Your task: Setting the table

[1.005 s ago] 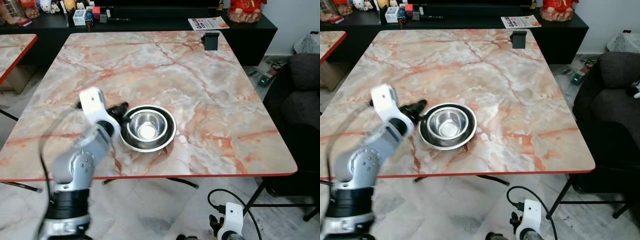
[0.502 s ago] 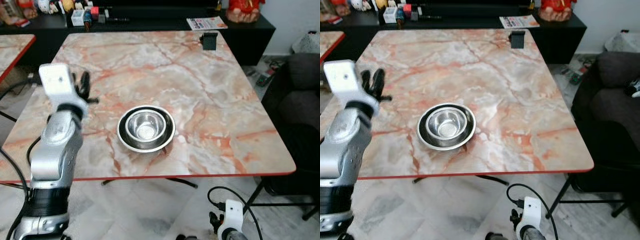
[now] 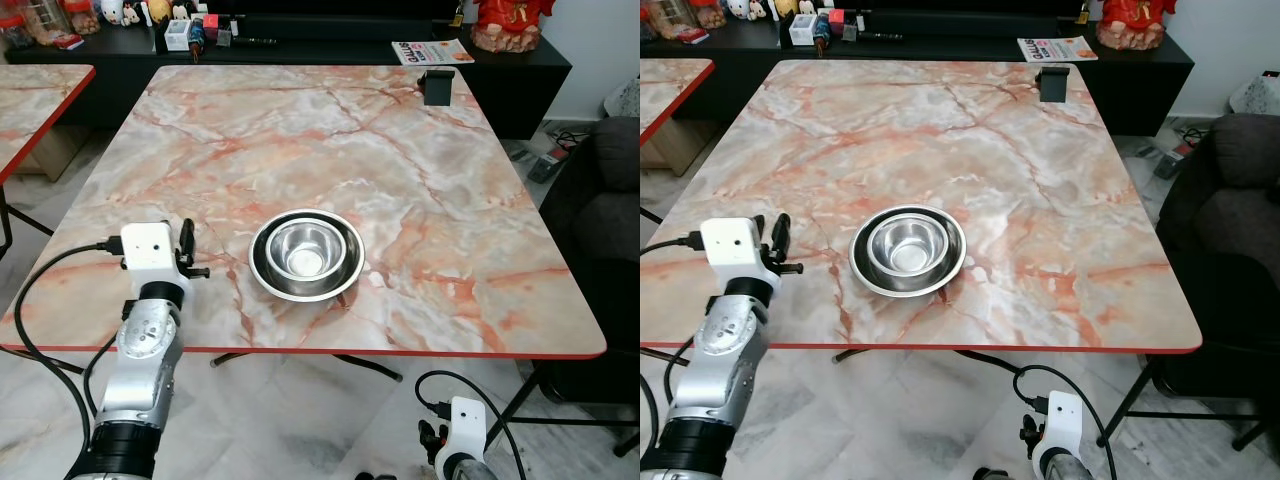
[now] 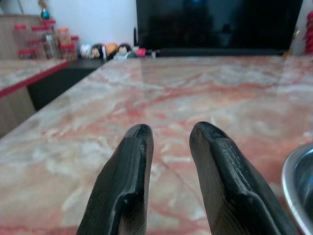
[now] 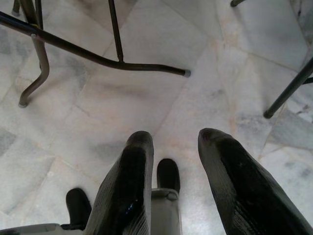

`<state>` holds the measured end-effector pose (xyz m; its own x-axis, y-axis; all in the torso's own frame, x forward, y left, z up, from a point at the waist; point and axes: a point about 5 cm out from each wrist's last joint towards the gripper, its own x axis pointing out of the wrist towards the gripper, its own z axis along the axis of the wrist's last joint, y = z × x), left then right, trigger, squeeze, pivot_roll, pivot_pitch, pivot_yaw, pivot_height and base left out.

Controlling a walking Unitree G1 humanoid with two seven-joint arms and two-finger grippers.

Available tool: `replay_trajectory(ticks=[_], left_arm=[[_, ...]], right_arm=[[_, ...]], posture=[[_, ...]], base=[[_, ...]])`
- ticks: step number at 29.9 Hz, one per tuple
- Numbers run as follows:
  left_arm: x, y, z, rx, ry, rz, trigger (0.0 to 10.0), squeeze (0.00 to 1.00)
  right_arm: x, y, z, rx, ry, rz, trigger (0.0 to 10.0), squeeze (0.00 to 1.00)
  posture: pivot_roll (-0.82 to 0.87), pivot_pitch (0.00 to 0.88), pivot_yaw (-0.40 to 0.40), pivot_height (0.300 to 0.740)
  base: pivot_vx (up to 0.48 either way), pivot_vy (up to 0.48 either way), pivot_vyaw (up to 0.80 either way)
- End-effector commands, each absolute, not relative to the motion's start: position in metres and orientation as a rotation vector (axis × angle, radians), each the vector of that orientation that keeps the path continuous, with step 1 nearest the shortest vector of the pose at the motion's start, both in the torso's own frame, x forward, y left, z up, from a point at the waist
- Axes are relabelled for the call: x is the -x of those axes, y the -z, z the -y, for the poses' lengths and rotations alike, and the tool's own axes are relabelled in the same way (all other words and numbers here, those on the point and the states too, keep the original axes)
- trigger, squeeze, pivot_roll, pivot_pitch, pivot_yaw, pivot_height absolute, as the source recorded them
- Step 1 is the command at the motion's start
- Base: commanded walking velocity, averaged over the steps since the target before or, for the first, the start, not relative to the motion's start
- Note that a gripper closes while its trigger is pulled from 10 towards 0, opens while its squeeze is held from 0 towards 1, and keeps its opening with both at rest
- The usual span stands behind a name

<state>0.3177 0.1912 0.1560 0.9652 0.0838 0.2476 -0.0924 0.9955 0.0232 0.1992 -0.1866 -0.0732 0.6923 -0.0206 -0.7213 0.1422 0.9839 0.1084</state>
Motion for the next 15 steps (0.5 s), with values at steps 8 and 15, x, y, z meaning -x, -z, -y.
replay_trajectory(ticks=[8,15], left_arm=[[-0.321,-0.164,-0.193,-0.055,-0.079,0.3,10.0,0.0],[-0.322,-0.171,-0.193,-0.042,-0.075,0.33,10.0,0.0]], right_arm=[[-0.196,0.075,0.185,-0.165,0.09,-0.813,10.0,0.0],[-0.195,0.076,0.183,-0.166,0.085,-0.821,10.0,0.0]], posture=[[0.01,0.081,-0.028,0.74],[0.02,0.065,-0.023,0.74]], base=[[0.0,0.381,0.0],[0.0,0.385,0.0]])
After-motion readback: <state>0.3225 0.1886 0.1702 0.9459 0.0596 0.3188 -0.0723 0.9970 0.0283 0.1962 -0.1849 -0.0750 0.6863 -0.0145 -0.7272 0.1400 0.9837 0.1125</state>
